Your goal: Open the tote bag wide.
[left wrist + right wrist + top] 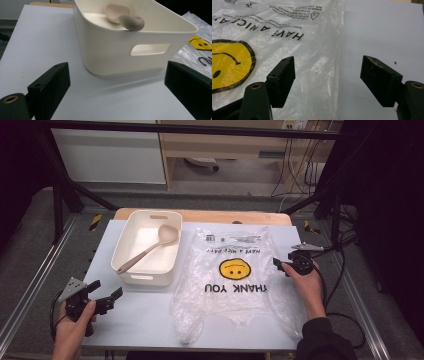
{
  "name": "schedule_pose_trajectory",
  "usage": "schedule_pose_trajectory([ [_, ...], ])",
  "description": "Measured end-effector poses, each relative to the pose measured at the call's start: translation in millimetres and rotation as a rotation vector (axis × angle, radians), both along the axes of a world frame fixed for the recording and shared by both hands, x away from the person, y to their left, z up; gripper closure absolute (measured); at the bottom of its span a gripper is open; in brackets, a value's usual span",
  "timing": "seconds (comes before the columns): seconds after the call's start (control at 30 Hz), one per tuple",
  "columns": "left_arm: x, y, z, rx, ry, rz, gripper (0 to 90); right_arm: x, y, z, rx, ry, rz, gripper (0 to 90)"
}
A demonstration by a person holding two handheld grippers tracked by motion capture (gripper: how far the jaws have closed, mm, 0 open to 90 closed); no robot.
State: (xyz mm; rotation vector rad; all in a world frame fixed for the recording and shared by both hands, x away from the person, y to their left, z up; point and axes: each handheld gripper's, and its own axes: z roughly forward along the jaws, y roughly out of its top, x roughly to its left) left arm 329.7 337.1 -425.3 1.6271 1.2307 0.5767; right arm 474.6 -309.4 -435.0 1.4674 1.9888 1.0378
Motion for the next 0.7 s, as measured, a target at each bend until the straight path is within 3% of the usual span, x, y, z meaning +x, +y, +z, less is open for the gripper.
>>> schedule_pose_trajectory([
  [0.17,0.4,-0.7,-0.4,0.01,-0.001,-0.004,6.5,-0.9,-4.9,-9.1,-0.028,0.037,-0.003,31.2],
  [0.3,0.3,-0.6,-0.3,0.008,-0.002,-0.007,6.5,-0.1,-8.2,-13.8,-0.001,0.061,-0.004,35.5],
  [0.4,0.3,-0.6,0.3,0.01,-0.005,-0.007,6.5,-0.2,-5.2,-15.2,-0.014,0.068,0.017,38.6],
  [0.5,-0.1,-1.8,0.5,0.007,-0.004,-0.009,6.6,0.2,0.2,-18.5,-0.019,0.088,0.049,51.4],
  [0.6,-0.6,-1.5,0.9,0.012,-0.008,-0.006,6.6,-0.2,2.1,-18.3,-0.029,0.085,0.035,65.3],
  [0.63,-0.6,-1.3,1.1,0.011,-0.01,-0.005,6.6,-0.2,2.1,-18.3,-0.029,0.085,0.035,65.3],
  [0.67,-0.2,-1.3,1.2,0.008,-0.01,-0.002,6.7,-0.7,3.5,-18.8,-0.035,0.08,0.038,76.3],
  [0.7,0.1,-1.0,1.2,0.012,-0.01,-0.003,6.7,-0.7,3.5,-18.8,-0.035,0.08,0.038,76.3],
])
